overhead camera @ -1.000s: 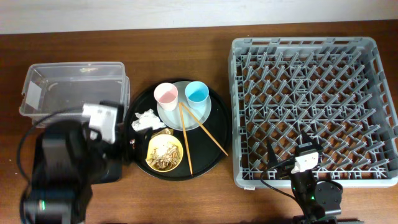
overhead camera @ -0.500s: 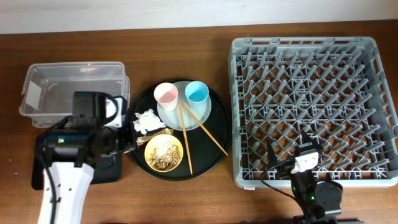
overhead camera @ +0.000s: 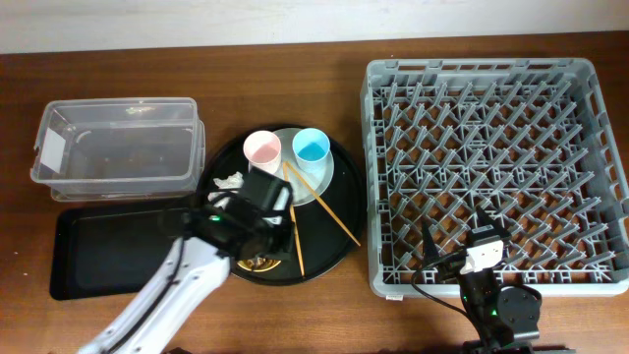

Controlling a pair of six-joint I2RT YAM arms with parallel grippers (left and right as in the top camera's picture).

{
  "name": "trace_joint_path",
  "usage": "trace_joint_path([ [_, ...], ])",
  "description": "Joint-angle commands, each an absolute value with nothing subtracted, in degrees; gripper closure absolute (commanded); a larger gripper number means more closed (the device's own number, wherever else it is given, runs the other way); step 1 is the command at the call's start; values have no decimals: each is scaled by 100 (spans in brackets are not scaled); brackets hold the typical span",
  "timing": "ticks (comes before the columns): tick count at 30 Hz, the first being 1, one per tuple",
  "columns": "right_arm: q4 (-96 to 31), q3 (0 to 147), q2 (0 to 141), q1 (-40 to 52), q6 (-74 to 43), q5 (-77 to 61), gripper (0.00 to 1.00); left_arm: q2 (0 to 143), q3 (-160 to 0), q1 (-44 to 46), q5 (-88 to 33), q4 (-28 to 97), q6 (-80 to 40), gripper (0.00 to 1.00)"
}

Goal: Sort waste into correct bins and load items into the dishwasher rack
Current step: 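Reach the left gripper to the yellow bowl and grasp its rim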

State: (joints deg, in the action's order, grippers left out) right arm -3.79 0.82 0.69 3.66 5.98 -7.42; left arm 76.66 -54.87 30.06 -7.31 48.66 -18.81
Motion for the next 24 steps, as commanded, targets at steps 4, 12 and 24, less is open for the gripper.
trace_joint_path([
  [4, -377, 32, 32, 320, 550, -729, 2, 8615, -5365, 3688, 228, 4403, -2036, 59],
  [12, -379, 32, 32, 320, 550, -729, 2, 9190, -5365, 3734, 454, 4154, -2036, 69],
  [24, -379, 32, 32, 320, 550, -729, 2, 9301, -5365, 3734, 458, 4147, -2036, 94],
])
